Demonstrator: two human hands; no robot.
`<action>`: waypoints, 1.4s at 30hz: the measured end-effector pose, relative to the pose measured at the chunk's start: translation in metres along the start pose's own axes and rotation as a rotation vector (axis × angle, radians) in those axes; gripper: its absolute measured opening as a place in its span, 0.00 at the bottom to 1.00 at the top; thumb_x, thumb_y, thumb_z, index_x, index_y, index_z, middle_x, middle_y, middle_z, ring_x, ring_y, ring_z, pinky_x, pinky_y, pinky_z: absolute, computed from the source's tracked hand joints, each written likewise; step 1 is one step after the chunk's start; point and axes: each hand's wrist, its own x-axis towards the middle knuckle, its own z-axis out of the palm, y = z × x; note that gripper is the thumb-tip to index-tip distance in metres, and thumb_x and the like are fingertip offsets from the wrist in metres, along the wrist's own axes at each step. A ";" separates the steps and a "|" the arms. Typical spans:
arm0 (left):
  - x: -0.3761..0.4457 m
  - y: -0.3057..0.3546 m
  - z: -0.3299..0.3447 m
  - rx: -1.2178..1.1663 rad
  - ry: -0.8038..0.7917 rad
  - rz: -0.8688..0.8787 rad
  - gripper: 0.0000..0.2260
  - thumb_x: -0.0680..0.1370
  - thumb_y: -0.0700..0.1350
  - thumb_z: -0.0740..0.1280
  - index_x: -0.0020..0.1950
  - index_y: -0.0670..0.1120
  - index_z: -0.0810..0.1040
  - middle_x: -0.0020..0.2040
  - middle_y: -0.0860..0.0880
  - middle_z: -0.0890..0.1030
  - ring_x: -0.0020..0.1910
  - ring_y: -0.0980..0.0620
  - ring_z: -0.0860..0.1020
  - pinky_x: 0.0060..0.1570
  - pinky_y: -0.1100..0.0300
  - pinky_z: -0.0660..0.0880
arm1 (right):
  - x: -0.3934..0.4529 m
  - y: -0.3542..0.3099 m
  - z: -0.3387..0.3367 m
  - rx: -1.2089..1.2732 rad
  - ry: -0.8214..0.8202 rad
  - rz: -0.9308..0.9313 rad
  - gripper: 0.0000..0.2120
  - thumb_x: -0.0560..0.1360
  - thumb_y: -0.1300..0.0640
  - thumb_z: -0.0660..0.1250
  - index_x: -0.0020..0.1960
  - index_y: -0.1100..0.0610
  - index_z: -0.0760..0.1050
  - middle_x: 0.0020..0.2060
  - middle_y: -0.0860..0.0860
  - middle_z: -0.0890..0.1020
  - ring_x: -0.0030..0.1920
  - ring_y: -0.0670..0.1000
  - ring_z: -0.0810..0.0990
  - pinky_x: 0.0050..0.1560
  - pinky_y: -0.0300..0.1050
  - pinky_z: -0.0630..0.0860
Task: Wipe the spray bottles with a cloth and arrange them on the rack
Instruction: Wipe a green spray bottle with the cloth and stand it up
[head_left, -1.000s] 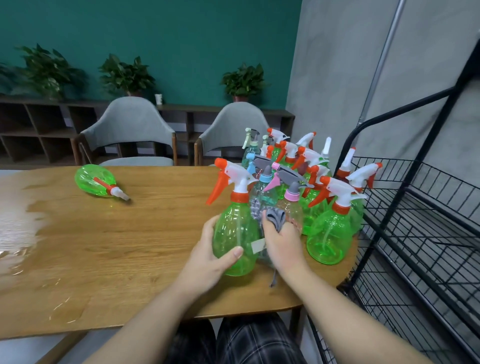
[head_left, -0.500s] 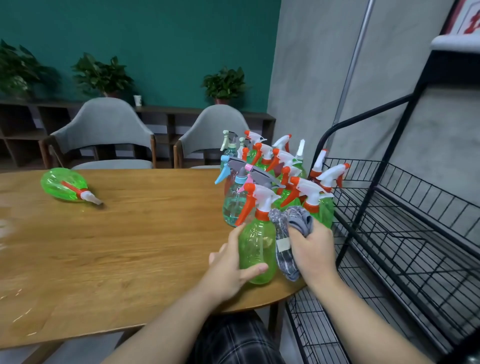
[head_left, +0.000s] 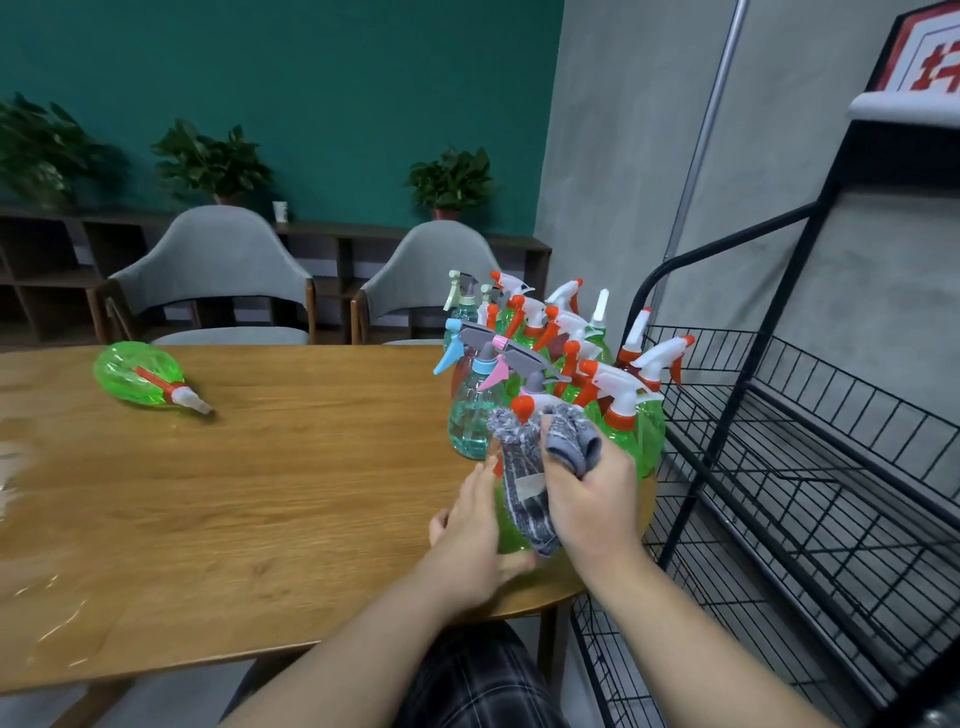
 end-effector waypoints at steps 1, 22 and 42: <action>-0.002 -0.003 -0.003 0.012 0.001 0.006 0.50 0.71 0.59 0.74 0.79 0.53 0.41 0.79 0.56 0.47 0.78 0.57 0.49 0.76 0.47 0.47 | -0.002 0.000 0.004 0.006 -0.011 0.006 0.04 0.68 0.54 0.65 0.35 0.49 0.77 0.30 0.48 0.80 0.34 0.51 0.79 0.37 0.51 0.77; -0.033 -0.132 -0.153 0.400 0.207 -0.407 0.28 0.83 0.55 0.56 0.80 0.50 0.51 0.80 0.50 0.50 0.79 0.53 0.48 0.75 0.45 0.40 | -0.019 0.007 0.174 0.117 -0.255 0.538 0.06 0.80 0.58 0.62 0.51 0.60 0.74 0.39 0.52 0.77 0.33 0.43 0.74 0.27 0.27 0.66; 0.022 -0.229 -0.242 0.580 0.336 -0.503 0.32 0.79 0.38 0.59 0.80 0.52 0.51 0.81 0.50 0.48 0.80 0.48 0.45 0.74 0.39 0.46 | -0.009 0.058 0.209 -0.640 -1.031 -0.208 0.32 0.76 0.60 0.59 0.77 0.45 0.55 0.77 0.41 0.55 0.77 0.43 0.47 0.73 0.41 0.38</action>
